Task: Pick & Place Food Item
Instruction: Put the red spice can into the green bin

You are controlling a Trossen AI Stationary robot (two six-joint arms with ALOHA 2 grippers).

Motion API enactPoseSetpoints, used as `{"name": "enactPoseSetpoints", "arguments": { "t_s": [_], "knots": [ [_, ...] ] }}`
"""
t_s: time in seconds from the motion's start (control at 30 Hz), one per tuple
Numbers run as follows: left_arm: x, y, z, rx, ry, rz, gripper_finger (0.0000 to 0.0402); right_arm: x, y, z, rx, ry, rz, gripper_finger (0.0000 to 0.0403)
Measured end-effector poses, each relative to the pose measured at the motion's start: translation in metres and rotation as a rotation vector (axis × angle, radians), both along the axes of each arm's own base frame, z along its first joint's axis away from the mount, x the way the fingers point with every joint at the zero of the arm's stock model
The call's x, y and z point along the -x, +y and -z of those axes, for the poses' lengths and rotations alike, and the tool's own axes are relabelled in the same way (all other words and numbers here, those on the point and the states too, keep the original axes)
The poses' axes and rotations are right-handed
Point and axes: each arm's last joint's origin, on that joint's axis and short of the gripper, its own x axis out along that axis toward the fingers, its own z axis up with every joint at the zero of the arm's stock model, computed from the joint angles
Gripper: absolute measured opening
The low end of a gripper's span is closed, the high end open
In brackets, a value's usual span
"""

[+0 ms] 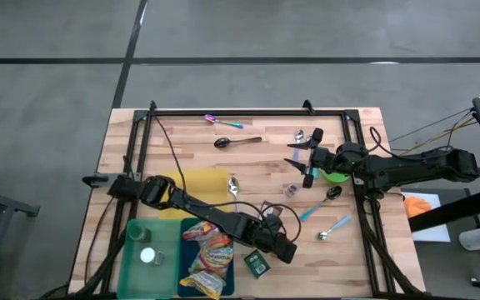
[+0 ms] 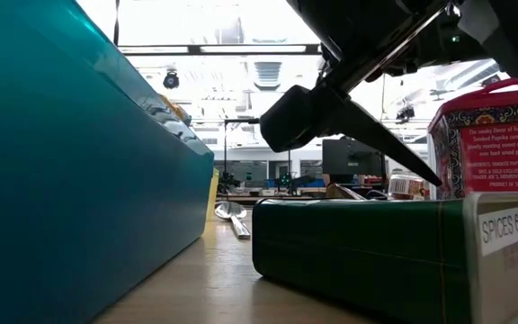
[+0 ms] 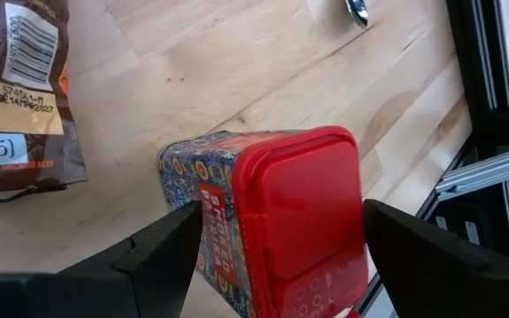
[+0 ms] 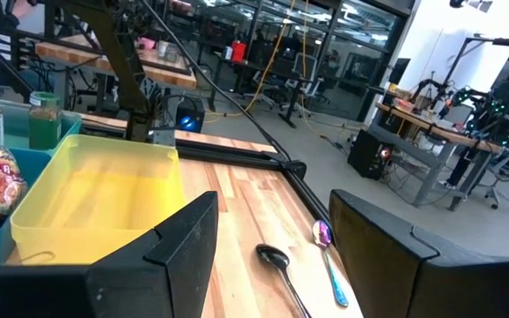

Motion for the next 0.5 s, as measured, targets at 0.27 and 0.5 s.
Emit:
{"name": "enactPoseSetpoints", "arguments": {
  "t_s": [0.27, 0.5],
  "knots": [
    [0.0, 0.0, -0.0003, -0.001, -0.001, 0.001, 0.0268, 0.0, 0.0001, 0.0, 0.0, 0.0, 0.0, 0.0215],
    [0.0001, 0.0001, -0.0009, -0.012, -0.004, 0.015, 0.0248, 0.0, 0.0, 0.0, 0.0, 0.0, 0.0, 0.0215]
  ]
}}
